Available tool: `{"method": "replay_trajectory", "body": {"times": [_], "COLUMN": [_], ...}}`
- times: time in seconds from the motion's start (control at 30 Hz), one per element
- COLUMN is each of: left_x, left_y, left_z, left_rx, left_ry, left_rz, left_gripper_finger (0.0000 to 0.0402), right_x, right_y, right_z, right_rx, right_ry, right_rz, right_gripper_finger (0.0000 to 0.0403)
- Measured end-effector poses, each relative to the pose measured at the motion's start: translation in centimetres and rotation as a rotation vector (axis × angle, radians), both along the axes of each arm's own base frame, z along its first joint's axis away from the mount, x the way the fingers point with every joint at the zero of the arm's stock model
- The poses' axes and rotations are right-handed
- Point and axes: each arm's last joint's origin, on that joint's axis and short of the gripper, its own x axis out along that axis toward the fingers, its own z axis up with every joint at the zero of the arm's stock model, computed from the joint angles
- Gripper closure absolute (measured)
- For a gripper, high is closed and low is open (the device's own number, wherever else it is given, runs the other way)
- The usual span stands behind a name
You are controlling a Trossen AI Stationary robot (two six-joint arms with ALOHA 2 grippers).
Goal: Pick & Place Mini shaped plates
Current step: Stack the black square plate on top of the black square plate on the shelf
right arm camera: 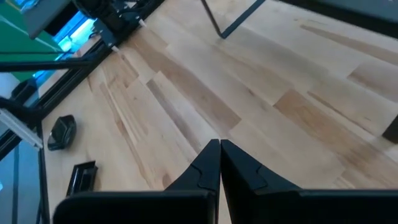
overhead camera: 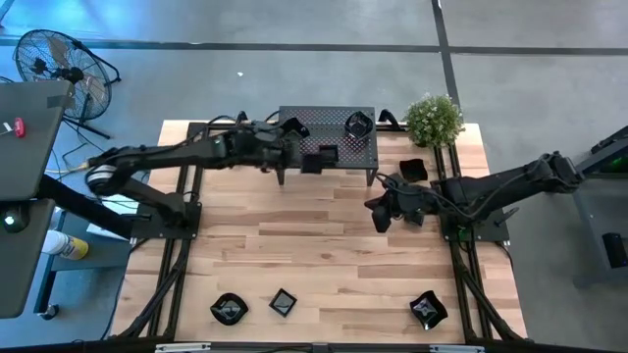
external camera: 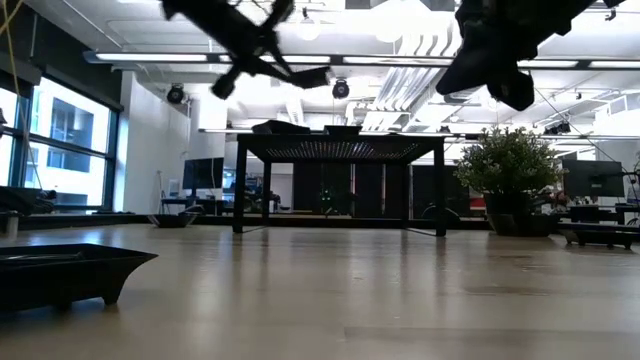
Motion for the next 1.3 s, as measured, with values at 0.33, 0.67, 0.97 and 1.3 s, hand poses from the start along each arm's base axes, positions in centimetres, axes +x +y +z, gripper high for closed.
{"method": "replay_trajectory", "body": {"times": [0.33,0.67,0.97,1.3], "left_x": [5.2,5.7,5.7,5.6], "left_y": [3.8,4.8,4.8,4.8], "left_z": [-0.7,-1.3,-1.2,-1.3], "left_rx": [-0.026,-0.028,-0.023,-0.018], "left_ry": [0.034,0.062,0.06,0.065], "left_rz": [0.078,0.155,0.167,0.162], "left_gripper_finger": [0.0401,0.04,0.0377,0.0371], "right_x": [0.3,0.4,0.4,0.4], "right_y": [-1.1,-1.2,-1.2,-1.2], "right_z": [0.2,0.4,0.4,0.4], "right_rx": [-0.027,-0.048,-0.051,-0.053], "right_ry": [-0.023,-0.036,-0.037,-0.037], "right_rz": [-0.028,-0.02,-0.024,-0.027], "right_gripper_finger": [0.0396,0.0396,0.0396,0.0396]}}
